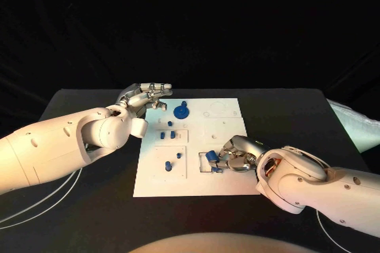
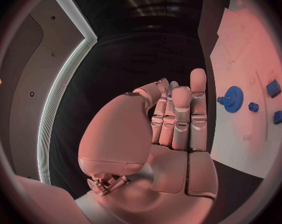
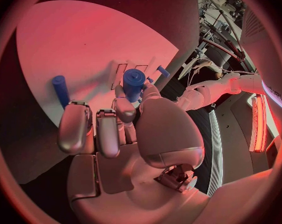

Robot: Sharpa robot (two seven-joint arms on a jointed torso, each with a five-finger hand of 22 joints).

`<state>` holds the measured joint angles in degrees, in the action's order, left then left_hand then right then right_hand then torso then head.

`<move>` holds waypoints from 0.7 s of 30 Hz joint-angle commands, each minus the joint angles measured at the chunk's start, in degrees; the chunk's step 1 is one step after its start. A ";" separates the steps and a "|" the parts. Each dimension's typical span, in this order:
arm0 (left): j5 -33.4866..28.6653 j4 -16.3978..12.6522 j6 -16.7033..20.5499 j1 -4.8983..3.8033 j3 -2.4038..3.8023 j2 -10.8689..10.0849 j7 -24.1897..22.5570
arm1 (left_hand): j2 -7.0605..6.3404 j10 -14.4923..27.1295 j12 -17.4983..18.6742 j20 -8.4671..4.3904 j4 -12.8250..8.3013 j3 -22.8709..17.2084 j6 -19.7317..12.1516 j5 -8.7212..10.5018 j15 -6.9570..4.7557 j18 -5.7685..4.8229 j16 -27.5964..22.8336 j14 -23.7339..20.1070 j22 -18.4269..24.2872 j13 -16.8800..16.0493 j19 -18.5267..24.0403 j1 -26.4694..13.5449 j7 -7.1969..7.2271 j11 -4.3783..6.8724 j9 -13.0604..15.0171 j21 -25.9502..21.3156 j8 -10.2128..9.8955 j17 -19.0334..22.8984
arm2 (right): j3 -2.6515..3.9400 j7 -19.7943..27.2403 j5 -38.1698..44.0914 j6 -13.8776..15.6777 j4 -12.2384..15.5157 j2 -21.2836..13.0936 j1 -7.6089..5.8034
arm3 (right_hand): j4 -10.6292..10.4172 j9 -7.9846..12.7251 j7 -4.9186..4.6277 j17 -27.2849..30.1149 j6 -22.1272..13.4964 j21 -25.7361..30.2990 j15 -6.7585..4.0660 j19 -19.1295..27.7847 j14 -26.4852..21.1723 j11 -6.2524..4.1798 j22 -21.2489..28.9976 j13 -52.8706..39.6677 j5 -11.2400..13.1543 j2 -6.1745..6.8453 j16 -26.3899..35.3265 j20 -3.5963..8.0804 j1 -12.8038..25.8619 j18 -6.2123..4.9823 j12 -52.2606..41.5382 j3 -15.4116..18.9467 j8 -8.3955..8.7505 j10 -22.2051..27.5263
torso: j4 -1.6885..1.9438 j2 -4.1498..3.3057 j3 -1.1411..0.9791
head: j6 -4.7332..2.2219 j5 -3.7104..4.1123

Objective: Assemble the parts on the task board

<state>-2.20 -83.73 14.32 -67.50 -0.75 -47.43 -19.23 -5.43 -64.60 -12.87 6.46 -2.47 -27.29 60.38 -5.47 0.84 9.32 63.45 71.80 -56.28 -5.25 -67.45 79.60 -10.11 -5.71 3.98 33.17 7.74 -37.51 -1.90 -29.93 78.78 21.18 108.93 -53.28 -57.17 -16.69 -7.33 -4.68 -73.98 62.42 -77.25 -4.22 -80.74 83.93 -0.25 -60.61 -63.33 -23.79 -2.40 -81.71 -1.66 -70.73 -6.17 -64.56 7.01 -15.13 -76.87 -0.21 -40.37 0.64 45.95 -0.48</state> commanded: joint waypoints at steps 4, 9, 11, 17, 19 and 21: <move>0.25 -0.17 -1.10 0.02 0.02 0.13 -0.26 | 0.41 0.33 -0.22 0.09 -0.11 0.28 -0.55 0.08 0.02 1.12 -0.25 -0.26 0.06 -0.06 0.18 -0.04 0.01 -0.03 -0.08 -0.15 0.25 0.06 | 0.01 -0.97 -0.24 -3.42 -0.72 1.37 0.03 | 0.03 -3.49 1.01 0.06 1.31 -0.25 -0.45 -0.06 3.42 -0.48 -0.04 -0.14 0.87 0.13 -0.13 0.17 1.53 0.97 0.23 0.89 -0.61 -0.65 | -0.05 0.02 0.01 | 0.15 -0.13; 0.25 -0.17 -1.12 0.02 0.02 0.12 -0.26 | 0.41 0.33 -0.22 0.09 -0.11 0.28 -0.55 0.08 0.02 1.12 -0.25 -0.26 0.06 -0.06 0.18 -0.04 0.01 -0.03 -0.08 -0.15 0.25 0.06 | 0.01 -1.70 0.91 -2.96 -1.09 1.74 0.04 | 0.04 -4.15 1.09 0.13 1.20 -0.24 -0.50 -0.02 3.38 -0.53 -0.04 -0.42 3.73 -0.24 -0.05 0.20 2.96 0.96 0.43 2.29 -0.89 -0.70 | -0.04 0.02 0.00 | 0.21 -0.32; 0.25 -0.15 -1.12 0.02 0.02 0.13 -0.26 | 0.41 0.33 -0.22 0.09 -0.11 0.28 -0.55 0.08 0.02 1.12 -0.25 -0.26 0.06 -0.06 0.18 -0.04 0.01 -0.03 -0.08 -0.15 0.25 0.06 | 0.00 -1.83 1.60 -2.86 -1.21 1.88 0.04 | 0.03 -4.48 1.09 0.33 1.09 -0.22 -0.49 0.01 3.34 -0.53 -0.04 -0.36 6.61 -0.36 0.09 0.20 4.02 0.96 0.75 3.25 -1.00 -0.60 | -0.08 0.01 -0.03 | 0.19 -0.40; 0.25 -0.07 -1.14 0.04 0.02 0.23 -0.24 | 0.46 0.45 -0.32 0.12 -0.12 0.37 -0.63 0.10 0.06 1.11 -0.28 -0.30 0.11 -0.06 0.17 -0.11 -0.03 -0.08 -0.08 -0.24 0.28 0.11 | 0.00 -2.15 3.90 -2.53 -1.36 2.19 0.04 | -0.08 -5.41 0.86 1.47 0.19 0.26 -0.31 0.43 3.06 -0.29 0.67 0.48 20.67 1.77 0.89 0.08 9.12 0.85 2.50 7.64 -1.12 0.30 | -0.06 0.02 0.00 | 0.16 -0.42; 0.25 -0.06 -1.15 0.05 0.02 0.24 -0.23 | 0.46 0.45 -0.32 0.12 -0.12 0.37 -0.63 0.10 0.06 1.11 -0.28 -0.30 0.11 -0.06 0.17 -0.11 -0.03 -0.08 -0.08 -0.24 0.28 0.11 | 0.00 -2.20 4.49 -2.40 -1.35 2.22 0.04 | -0.19 -5.69 0.83 1.69 -0.02 0.36 -0.29 0.51 3.02 -0.24 0.78 0.63 20.94 3.08 1.06 0.03 11.07 0.83 2.90 8.00 -1.20 0.49 | -0.09 0.01 -0.04 | 0.15 -0.49; 0.25 -0.05 -1.15 0.06 0.02 0.24 -0.22 | 0.46 0.45 -0.32 0.12 -0.12 0.37 -0.63 0.10 0.06 1.11 -0.28 -0.30 0.11 -0.06 0.17 -0.11 -0.03 -0.08 -0.08 -0.24 0.28 0.11 | 0.00 -2.20 4.98 -2.27 -1.33 2.20 0.04 | -0.22 -5.91 0.82 1.86 -0.17 0.45 -0.28 0.57 2.98 -0.21 0.90 0.75 20.93 4.20 1.21 0.02 12.29 0.81 3.21 7.58 -1.27 0.63 | -0.11 0.01 -0.06 | 0.14 -0.48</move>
<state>-2.20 -83.71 14.25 -67.45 -0.76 -47.31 -19.20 -5.43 -64.60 -12.88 6.46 -2.47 -27.29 59.97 -5.47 0.84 9.33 63.45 71.80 -56.21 -5.25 -67.45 79.60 -10.11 -5.71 3.98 33.17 7.74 -37.44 -1.90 -31.46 81.13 19.27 107.57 -51.13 -57.16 -16.91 -13.17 -3.97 -72.17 62.74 -76.97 -4.23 -80.72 83.92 -0.55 -59.77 -62.62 -3.06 1.78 -80.81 -1.64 -59.16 -6.16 -61.58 14.78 -16.39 -76.72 -0.29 -40.35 0.63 46.10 -0.96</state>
